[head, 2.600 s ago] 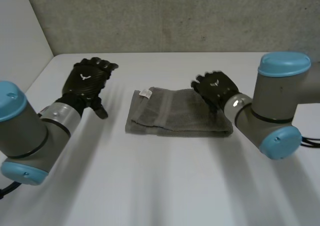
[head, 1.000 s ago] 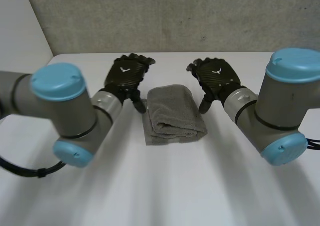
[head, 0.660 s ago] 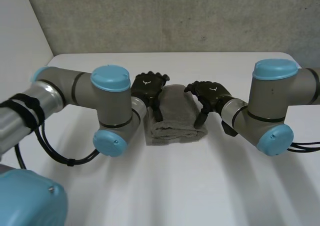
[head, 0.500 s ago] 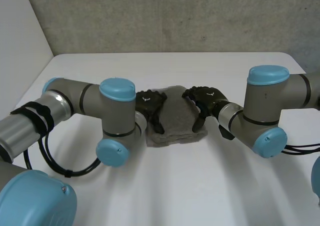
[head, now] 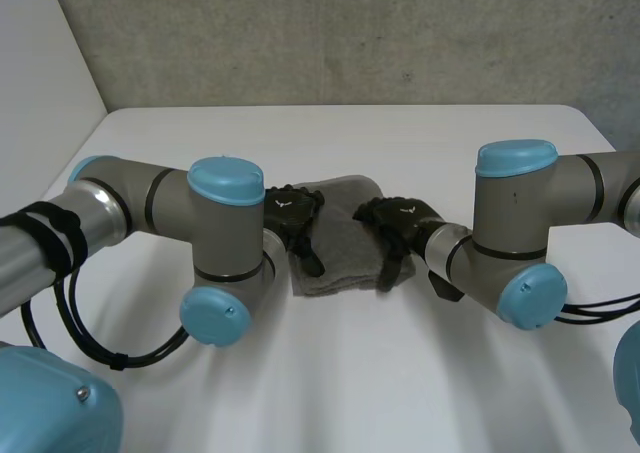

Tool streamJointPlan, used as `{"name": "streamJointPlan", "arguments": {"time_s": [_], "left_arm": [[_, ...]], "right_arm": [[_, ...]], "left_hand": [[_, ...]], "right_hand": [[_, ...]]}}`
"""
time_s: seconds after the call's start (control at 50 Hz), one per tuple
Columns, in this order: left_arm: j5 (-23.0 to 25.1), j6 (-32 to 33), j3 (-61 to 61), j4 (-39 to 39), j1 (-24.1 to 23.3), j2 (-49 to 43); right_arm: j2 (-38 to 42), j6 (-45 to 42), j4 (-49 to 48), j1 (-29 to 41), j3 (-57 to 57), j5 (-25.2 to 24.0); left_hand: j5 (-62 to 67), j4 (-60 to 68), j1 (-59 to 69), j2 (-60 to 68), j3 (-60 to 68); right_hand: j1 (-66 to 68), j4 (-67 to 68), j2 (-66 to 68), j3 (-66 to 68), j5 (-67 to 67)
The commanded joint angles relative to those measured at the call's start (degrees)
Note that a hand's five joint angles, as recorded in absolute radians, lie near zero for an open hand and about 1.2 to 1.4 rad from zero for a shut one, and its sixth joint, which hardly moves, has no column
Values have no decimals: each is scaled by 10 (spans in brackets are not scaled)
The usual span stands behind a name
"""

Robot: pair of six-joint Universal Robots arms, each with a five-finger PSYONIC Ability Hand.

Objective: Fold the towel.

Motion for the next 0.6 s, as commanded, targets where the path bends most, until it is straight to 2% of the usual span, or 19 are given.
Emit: {"name": "streamJointPlan", "arguments": {"time_s": [0.02, 0.18, 0.24, 0.3, 0.36, 0.4, 0.42, 0.46, 0.48, 0.52, 0.6], "left_arm": [[1, 2, -55, 22, -1, 42], [1, 3, -103, 52, 1, 90], [1, 0, -118, 52, 10, 136], [2, -2, -133, 52, 23, 181], [4, -3, -143, 52, 33, 203], [3, -3, -153, 51, 48, 240], [3, -3, -153, 51, 48, 241], [1, -4, -157, 47, 53, 267], [1, -4, -157, 47, 53, 267], [-1, -5, -167, 44, 60, 298], [-1, -6, -188, 44, 70, 328]], "right_arm": [[-9, -1, 21, -1, 18, 12], [-63, -2, -9, -1, 40, 14], [-108, -1, -42, -6, 63, 14], [-194, 6, -83, -10, 99, 19], [-218, 9, -90, -12, 106, 23], [-252, 10, -89, -19, 112, 60], [-252, 10, -89, -19, 112, 60], [-268, 7, -85, -22, 115, 120], [-268, 7, -85, -22, 115, 120], [-283, 1, -85, -23, 118, 172], [-295, -7, -85, -27, 119, 201]], "left_hand": [[-98, -4, -9, -5, -1], [-110, -16, -21, -16, -13], [-120, -26, -31, -26, -23], [-127, -33, -38, -33, -30], [-130, -36, -41, -37, -33], [-137, -43, -48, -43, -40], [-137, -43, -48, -43, -40], [-137, -43, -48, -43, -40], [-137, -43, -48, -43, -40], [-140, -46, -51, -47, -43], [-140, -46, -51, -47, -43]], "right_hand": [[-24, -45, -26, -25, -33], [-24, -45, -26, -25, -33], [-24, -45, -26, -25, -33], [-24, -45, -26, -25, -33], [-24, -45, -26, -25, -33], [-24, -45, -26, -25, -33], [-24, -45, -26, -25, -33], [-24, -45, -26, -25, -33], [-24, -45, -26, -25, -33], [-24, -45, -26, -25, -33], [-24, -45, -26, -25, -33]]}}
